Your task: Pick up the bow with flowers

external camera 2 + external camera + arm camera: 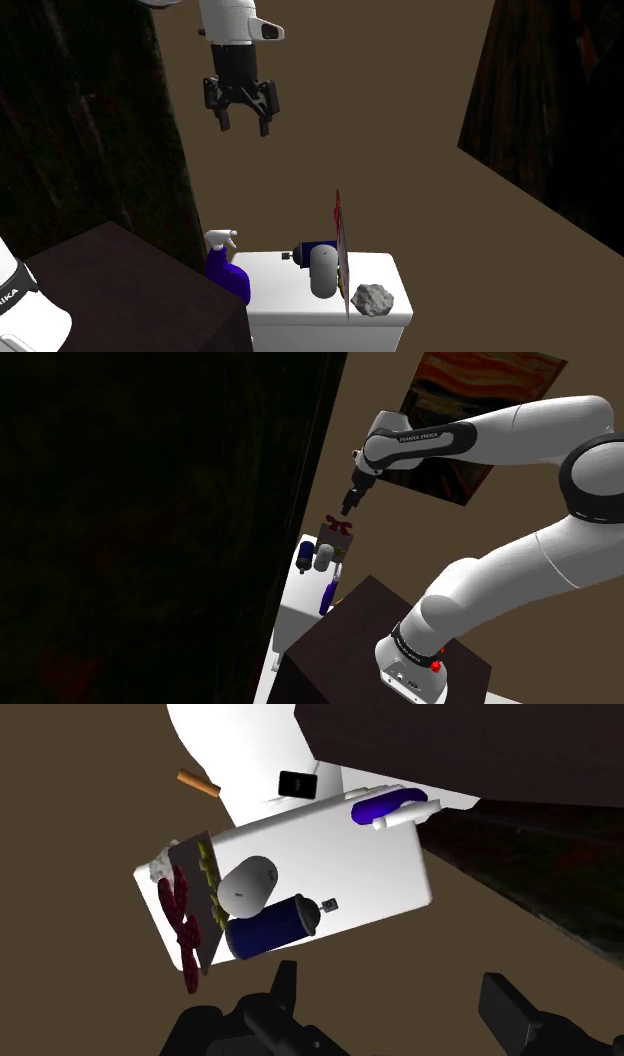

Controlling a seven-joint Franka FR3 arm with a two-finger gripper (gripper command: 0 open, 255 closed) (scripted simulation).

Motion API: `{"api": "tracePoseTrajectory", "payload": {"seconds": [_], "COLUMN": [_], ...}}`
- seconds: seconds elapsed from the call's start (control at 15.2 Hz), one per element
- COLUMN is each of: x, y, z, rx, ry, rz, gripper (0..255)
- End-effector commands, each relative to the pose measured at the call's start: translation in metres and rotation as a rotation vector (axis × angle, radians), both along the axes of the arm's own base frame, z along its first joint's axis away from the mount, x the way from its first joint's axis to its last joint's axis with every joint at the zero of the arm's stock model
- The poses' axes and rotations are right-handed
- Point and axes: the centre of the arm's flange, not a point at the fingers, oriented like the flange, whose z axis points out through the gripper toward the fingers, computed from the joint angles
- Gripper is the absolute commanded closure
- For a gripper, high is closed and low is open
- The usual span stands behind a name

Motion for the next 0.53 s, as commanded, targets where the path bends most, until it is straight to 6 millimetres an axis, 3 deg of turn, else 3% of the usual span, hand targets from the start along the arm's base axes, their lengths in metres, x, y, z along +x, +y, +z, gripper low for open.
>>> {"api": "tracePoseTrajectory", "payload": {"seconds": [0.0,0.46], "x": [0.012,0.048], "y": [-0.017,-0.074], "z": [-0.019,-0.078], "rx": [-0.013,-0.051], "ry": [0.003,0.013], "rz": [0.024,0.098], "gripper": [0,0]}}
